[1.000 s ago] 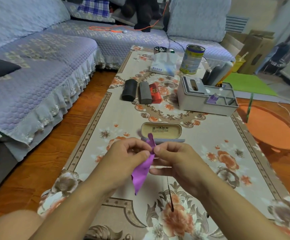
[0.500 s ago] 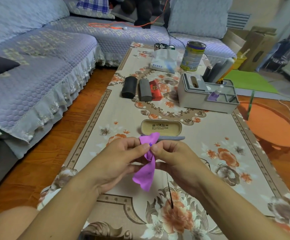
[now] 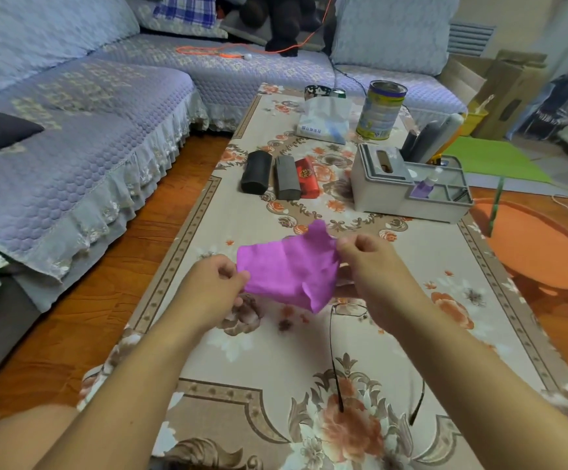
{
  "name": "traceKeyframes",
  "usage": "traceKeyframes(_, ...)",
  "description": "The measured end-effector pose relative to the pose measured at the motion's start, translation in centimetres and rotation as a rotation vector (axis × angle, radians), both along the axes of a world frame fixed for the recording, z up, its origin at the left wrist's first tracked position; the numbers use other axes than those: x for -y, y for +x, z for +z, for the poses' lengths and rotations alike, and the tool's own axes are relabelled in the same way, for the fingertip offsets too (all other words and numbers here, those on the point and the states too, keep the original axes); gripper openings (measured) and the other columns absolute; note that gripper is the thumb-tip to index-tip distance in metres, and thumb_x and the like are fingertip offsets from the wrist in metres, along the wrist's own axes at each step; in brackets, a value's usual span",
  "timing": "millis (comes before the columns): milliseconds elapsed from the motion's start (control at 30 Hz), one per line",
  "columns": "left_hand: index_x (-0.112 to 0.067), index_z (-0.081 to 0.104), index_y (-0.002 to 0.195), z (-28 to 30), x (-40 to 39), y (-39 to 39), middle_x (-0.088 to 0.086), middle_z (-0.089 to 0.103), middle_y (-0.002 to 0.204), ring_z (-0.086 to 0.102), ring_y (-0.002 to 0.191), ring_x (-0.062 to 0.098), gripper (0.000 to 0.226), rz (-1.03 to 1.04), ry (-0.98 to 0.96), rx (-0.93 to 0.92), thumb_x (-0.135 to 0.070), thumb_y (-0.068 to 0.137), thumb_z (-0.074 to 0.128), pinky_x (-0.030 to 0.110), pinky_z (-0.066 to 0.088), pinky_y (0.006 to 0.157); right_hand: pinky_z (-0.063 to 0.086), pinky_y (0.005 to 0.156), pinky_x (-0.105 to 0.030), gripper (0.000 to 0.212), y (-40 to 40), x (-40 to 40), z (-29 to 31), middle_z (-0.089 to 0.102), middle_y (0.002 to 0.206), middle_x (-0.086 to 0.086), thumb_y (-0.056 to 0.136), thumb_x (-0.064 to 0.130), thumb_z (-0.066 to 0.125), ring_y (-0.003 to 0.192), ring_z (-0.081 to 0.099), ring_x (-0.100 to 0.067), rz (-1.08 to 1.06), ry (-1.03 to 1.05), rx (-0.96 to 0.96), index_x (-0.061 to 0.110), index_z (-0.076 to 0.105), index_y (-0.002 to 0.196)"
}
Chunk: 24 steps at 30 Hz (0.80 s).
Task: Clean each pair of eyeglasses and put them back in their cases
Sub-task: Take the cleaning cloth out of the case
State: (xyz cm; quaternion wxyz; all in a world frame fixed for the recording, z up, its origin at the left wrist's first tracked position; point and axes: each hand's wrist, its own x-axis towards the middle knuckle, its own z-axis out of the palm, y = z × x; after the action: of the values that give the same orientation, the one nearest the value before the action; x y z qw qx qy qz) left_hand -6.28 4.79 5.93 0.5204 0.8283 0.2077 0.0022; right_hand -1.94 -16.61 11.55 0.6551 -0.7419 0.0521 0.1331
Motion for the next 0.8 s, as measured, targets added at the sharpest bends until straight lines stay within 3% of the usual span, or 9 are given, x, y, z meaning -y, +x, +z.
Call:
traceKeyframes(100,-0.012,0.063,0.085,-0.6,-0.7,0.8,0.012,0.069,0.065,0.056,0.045,0.015,0.013,0.009,0.029,-0.044,-0.017,0.097,0.063,0.028,0.045,0.049,0.063,0.06,-0.044,0.025,-0.2,-1.3,-1.6,0.068,0.092,-0.021,0.106,0.014,0.046,0.074,0.072,-0.032,0.034,-0.04,-0.057,-0.005,0.059,0.098)
traceKeyframes(233,-0.018,0.066,0.094,0.8,-1.9,0.5,0.004,0.069,0.069,0.06,0.057,0.018,0.006,0.042,-0.006,-0.009,-0.021,0.097,0.061,0.029,0.045,0.055,0.062,0.059,-0.037,0.03,-0.5,-1.7,-2.9,0.069,0.098,-0.021,0.107,0.016,0.044,0.074,0.072,-0.029,0.024,0.047,-0.069,-0.011,0.056,0.112)
traceKeyframes(300,-0.019,0.065,0.097,2.2,-1.7,0.5,0.001,0.07,0.08,0.063,0.066,0.014,0.005,0.043,-0.095,0.121,-0.019,0.1,0.061,0.026,0.052,0.057,0.062,0.061,-0.036,0.026,-0.1,-1.3,-2.9,0.068,0.098,-0.018,0.107,0.017,0.045,0.079,0.073,-0.028,-0.016,0.009,0.089,-0.007,0.055,0.104)
traceKeyframes(367,-0.019,0.065,0.097,3.0,-1.4,1.2,-0.001,0.073,0.09,0.068,0.077,0.009,0.005,0.043,-0.149,0.294,-0.015,0.099,0.064,0.025,0.057,0.07,0.061,0.066,-0.033,0.021,0.7,-0.6,-2.5,0.067,0.093,-0.009,0.106,0.016,0.048,0.083,0.07,-0.022,-0.031,-0.126,0.377,0.001,0.059,0.096)
traceKeyframes(467,-0.023,0.068,0.098,2.8,-1.4,2.3,-0.007,0.072,0.097,0.068,0.092,0.007,0.012,0.002,-0.084,0.404,-0.011,0.095,0.069,0.026,0.055,0.082,0.052,0.078,-0.021,0.015,2.6,1.3,-3.2,0.065,0.091,0.007,0.103,0.013,0.055,0.088,0.063,-0.005,0.02,-0.276,0.689,0.016,0.064,0.092)
traceKeyframes(533,-0.027,0.069,0.1,1.8,-1.7,2.4,-0.01,0.071,0.098,0.067,0.093,0.007,0.015,-0.056,0.006,0.272,-0.013,0.096,0.068,0.024,0.052,0.077,0.048,0.098,-0.024,0.016,3.8,3.2,-4.5,0.067,0.112,0.005,0.101,0.014,0.058,0.114,0.058,-0.004,0.164,-0.374,0.65,0.025,0.068,0.094)
traceKeyframes(600,-0.031,0.066,0.101,0.1,-2.0,2.1,-0.007,0.071,0.099,0.068,0.087,0.01,0.017,-0.178,0.184,-0.015,-0.015,0.097,0.065,0.028,0.054,0.072,0.04,0.11,-0.032,0.021,4.0,5.2,-5.7,0.064,0.129,0.007,0.098,0.015,0.063,0.134,0.046,-0.011,0.333,-0.587,0.594,0.035,0.069,0.091)
traceKeyframes(667,-0.032,0.064,0.095,-1.0,-2.1,1.9,-0.003,0.069,0.103,0.067,0.086,0.014,0.021,-0.234,0.359,-0.193,-0.011,0.096,0.061,0.039,0.059,0.079,0.04,0.107,-0.032,0.027,3.7,7.0,-5.9,0.066,0.124,0.015,0.095,0.009,0.066,0.131,0.047,-0.012,0.345,-0.685,0.604,0.036,0.07,0.094)
traceKeyframes(800,-0.026,0.065,0.097,0.0,-0.7,1.7,-0.005,0.063,0.097,0.063,0.083,0.017,0.026,-0.12,0.45,-0.077,-0.003,0.096,0.053,0.041,0.059,0.077,0.048,0.094,-0.028,0.029,4.3,9.4,-3.9,0.073,0.106,0.01,0.095,0.002,0.061,0.106,0.065,-0.011,0.012,-0.576,0.524,0.028,0.074,0.096)
